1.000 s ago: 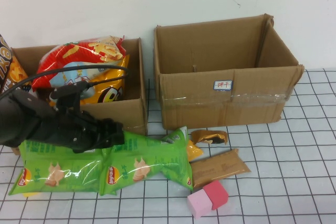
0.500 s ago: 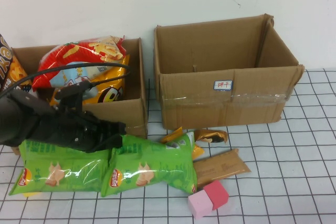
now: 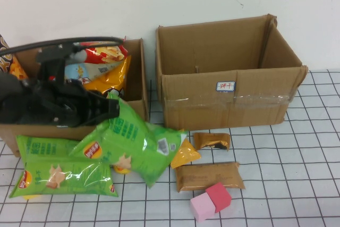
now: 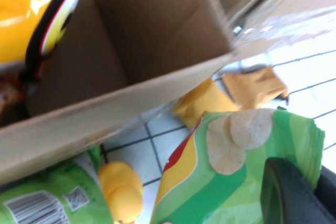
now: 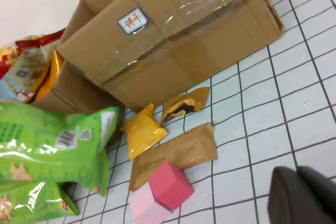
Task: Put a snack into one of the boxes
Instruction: Pick up the potato chip, then place the potato chip in the potato chip box, then pick up the biscuit
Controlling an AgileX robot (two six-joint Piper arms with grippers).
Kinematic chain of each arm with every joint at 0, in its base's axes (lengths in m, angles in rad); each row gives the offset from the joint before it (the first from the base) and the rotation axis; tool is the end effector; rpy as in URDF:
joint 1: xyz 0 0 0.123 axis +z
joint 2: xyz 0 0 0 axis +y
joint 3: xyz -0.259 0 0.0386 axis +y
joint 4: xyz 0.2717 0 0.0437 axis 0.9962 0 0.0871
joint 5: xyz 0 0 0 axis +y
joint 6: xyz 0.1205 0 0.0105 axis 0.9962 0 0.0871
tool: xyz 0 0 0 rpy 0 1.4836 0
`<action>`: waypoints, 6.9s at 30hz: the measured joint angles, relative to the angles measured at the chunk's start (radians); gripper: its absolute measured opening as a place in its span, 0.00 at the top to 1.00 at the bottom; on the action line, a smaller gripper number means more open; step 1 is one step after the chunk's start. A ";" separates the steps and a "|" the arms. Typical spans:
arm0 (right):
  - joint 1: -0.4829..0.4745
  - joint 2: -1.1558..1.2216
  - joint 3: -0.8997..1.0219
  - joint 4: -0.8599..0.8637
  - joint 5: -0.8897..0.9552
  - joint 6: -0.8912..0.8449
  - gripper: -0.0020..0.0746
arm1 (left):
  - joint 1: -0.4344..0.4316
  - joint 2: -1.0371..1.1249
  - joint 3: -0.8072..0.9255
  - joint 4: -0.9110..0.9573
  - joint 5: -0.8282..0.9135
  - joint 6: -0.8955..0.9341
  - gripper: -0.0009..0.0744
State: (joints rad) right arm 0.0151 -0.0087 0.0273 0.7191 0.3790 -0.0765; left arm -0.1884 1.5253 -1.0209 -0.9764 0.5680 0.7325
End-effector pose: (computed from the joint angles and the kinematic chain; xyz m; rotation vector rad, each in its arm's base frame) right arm 0.1271 0.0314 0.1721 0.3595 1.8005 0.6616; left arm 0.3476 -0.1212 0.2158 0.2650 2.3240 -0.7131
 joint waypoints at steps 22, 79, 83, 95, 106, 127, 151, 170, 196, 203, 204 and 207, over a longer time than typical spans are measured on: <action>0.000 0.000 0.000 0.000 0.004 -0.002 0.97 | 0.000 -0.327 -0.130 0.013 -0.166 0.106 0.99; 0.000 0.000 0.000 0.001 0.004 -0.018 0.97 | 0.086 0.128 -0.198 -0.004 -0.544 0.315 0.26; 0.000 0.000 0.000 0.001 0.004 -0.018 0.97 | 0.086 0.040 -0.202 -0.004 -0.498 0.317 0.26; 0.000 0.000 0.000 0.002 0.004 -0.020 0.97 | 0.086 0.009 -0.208 -0.024 -0.156 0.225 0.92; 0.000 0.000 0.000 0.002 0.004 -0.022 0.97 | 0.084 0.233 -0.215 -0.106 -0.306 0.267 0.99; 0.000 0.000 0.000 0.070 0.004 -0.103 0.97 | 0.086 -0.416 -0.083 -0.096 -0.195 0.418 0.99; 0.036 0.833 -0.811 -0.247 0.598 -0.681 0.97 | 0.088 -1.282 0.694 0.548 -0.088 -0.462 0.99; 0.693 1.606 -1.392 -0.844 0.712 -0.202 0.97 | 0.088 -1.353 0.715 0.564 -0.082 -0.496 0.99; 0.706 2.056 -1.553 -0.860 0.460 -0.737 0.26 | 0.088 -1.353 0.721 0.538 -0.082 -0.486 0.99; 0.704 2.101 -1.554 -0.839 0.441 -0.761 0.26 | 0.088 -1.353 0.721 0.531 -0.082 -0.473 0.99; 0.699 2.106 -1.554 -0.824 0.437 -0.770 0.26 | 0.088 -1.353 0.721 0.531 -0.082 -0.473 0.99; 0.685 2.125 -1.554 -0.786 0.435 -0.779 0.26 | 0.088 -1.353 0.721 0.531 -0.082 -0.473 0.99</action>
State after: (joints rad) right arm 0.7005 2.1164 -1.5270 -0.0668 0.8143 -0.8560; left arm -0.1007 0.1723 -0.2995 -0.4450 0.4862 0.2590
